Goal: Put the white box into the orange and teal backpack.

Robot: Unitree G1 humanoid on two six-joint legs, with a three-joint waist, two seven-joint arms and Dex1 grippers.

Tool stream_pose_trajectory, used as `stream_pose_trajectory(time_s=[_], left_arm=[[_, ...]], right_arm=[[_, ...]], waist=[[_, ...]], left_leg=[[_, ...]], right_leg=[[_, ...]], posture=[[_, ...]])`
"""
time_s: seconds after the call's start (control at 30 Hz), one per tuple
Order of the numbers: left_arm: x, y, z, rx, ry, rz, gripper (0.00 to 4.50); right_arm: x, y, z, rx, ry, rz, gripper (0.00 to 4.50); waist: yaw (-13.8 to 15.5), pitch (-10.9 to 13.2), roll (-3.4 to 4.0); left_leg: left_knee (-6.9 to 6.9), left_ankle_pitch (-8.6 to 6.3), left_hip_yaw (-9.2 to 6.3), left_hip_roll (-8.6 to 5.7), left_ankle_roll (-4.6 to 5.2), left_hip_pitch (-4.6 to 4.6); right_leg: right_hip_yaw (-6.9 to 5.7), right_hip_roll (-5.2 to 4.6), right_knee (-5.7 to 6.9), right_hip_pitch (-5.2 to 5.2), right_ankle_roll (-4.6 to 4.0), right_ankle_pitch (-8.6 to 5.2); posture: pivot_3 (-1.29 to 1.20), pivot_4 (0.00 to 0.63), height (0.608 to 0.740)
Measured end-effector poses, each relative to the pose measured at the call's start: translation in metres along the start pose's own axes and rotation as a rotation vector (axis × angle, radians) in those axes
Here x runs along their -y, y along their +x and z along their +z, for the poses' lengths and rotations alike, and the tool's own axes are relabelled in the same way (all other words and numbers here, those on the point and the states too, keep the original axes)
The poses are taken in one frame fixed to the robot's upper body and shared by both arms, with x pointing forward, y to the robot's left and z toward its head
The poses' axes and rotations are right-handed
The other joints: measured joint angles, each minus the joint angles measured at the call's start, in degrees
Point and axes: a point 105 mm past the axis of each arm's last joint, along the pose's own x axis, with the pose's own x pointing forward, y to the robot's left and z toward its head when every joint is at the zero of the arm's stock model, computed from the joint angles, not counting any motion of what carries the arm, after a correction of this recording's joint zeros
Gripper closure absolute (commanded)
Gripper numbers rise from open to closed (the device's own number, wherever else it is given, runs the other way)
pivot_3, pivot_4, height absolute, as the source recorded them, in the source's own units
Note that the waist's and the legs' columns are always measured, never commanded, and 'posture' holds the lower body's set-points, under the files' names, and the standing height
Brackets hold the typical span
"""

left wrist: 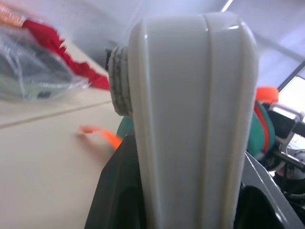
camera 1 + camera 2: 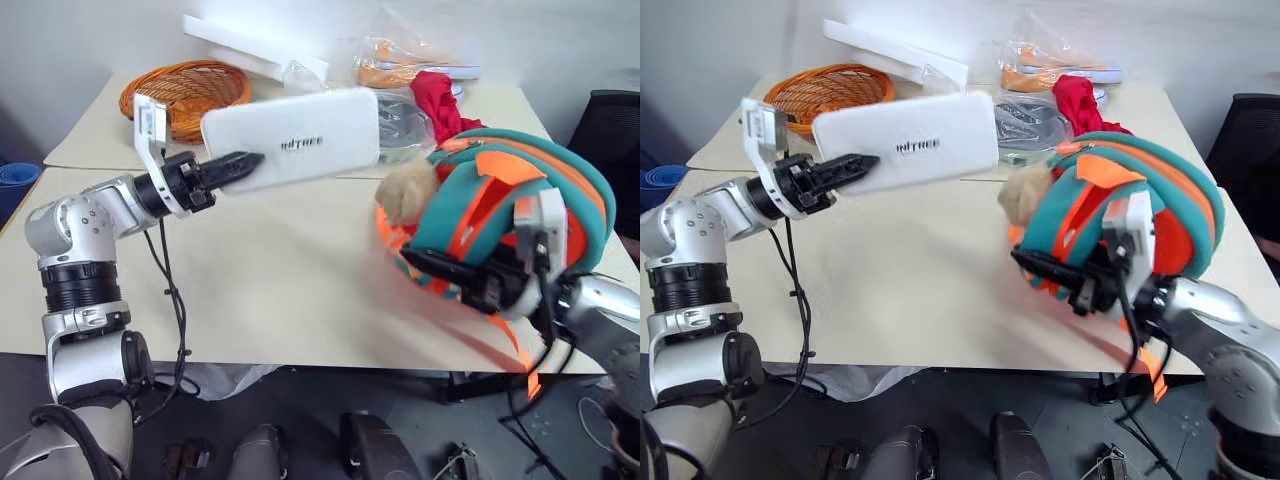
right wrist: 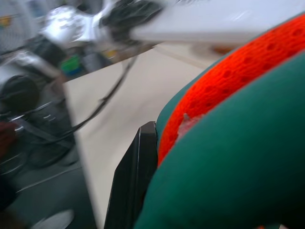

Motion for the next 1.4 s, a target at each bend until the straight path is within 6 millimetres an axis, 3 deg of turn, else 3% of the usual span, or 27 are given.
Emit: stream_pose_trajectory(time_s=[0.1,0.3,0.6,0.8,0.93,1.17,1.27,1.4], left_arm=[[0.01,0.003,0.0,-0.003,0.02,-0.06,3.19],[0.016,0.01,-0.01,-0.033,0.027,-0.129,3.19],[0.02,0.032,-0.045,-0.221,0.233,-0.245,3.19],[0.008,0.04,-0.05,-0.311,0.36,-0.274,3.19],[0.004,0.058,-0.042,-0.371,0.491,-0.302,3.19],[0.006,0.084,-0.05,-0.474,0.636,-0.422,3.19],[0.016,0.105,-0.06,-0.512,0.676,-0.508,3.19],[0.027,0.144,-0.091,-0.527,0.678,-0.563,3.19]], right_arm=[[-0.02,-0.014,-0.005,-0.09,0.036,0.069,4.49],[-0.034,-0.031,0.001,-0.115,0.091,0.115,4.49],[-0.021,-0.039,0.009,-0.078,0.118,0.055,4.49],[-0.009,-0.043,0.002,-0.104,0.128,0.001,4.49],[-0.008,-0.044,0.002,-0.117,0.124,0.002,4.49],[-0.012,-0.043,0.003,-0.132,0.11,0.039,4.49],[-0.011,-0.037,0.005,-0.132,0.088,0.05,4.49],[-0.009,-0.028,0.003,-0.142,0.061,0.042,4.49]], waist=[[0.3,0.0,-0.07],[0.8,0.0,-0.12],[1.0,0.0,-0.13],[1.1,0.0,-0.14],[1.1,0.0,-0.14],[0.9,0.1,-0.15],[1.0,0.1,-0.15],[1.2,0.1,-0.15]], left_leg=[[0.05,0.0,-0.01,0.0,0.01,-0.05],[0.13,-0.01,-0.05,-0.04,0.18,-0.05],[0.17,0.0,-0.08,-0.07,0.16,-0.13],[0.25,-0.08,-0.15,-0.1,0.4,-0.24],[0.27,-0.12,-0.15,-0.15,0.52,-0.31],[0.28,-0.14,-0.13,-0.12,0.55,-0.39],[0.31,-0.13,-0.13,-0.14,0.57,-0.38],[0.31,-0.12,-0.16,-0.21,0.63,-0.41]], right_leg=[[0.01,0.0,-0.07,0.01,0.04,0.02],[0.01,0.01,-0.02,0.03,0.12,0.07],[0.01,-0.01,-0.11,0.03,0.12,0.07],[-0.03,0.02,-0.13,0.02,0.17,0.1],[-0.03,0.03,-0.21,0.01,0.22,0.12],[-0.01,0.05,-0.28,-0.03,0.26,0.14],[0.0,0.07,-0.24,-0.03,0.26,0.14],[0.0,0.09,-0.25,-0.04,0.27,0.15]], posture=[[0.0,0.15,0.74],[0.0,0.15,0.74],[0.0,0.15,0.74],[0.0,0.15,0.74],[0.0,0.15,0.74],[0.0,0.15,0.74],[0.0,0.15,0.74],[0.0,0.15,0.74]])
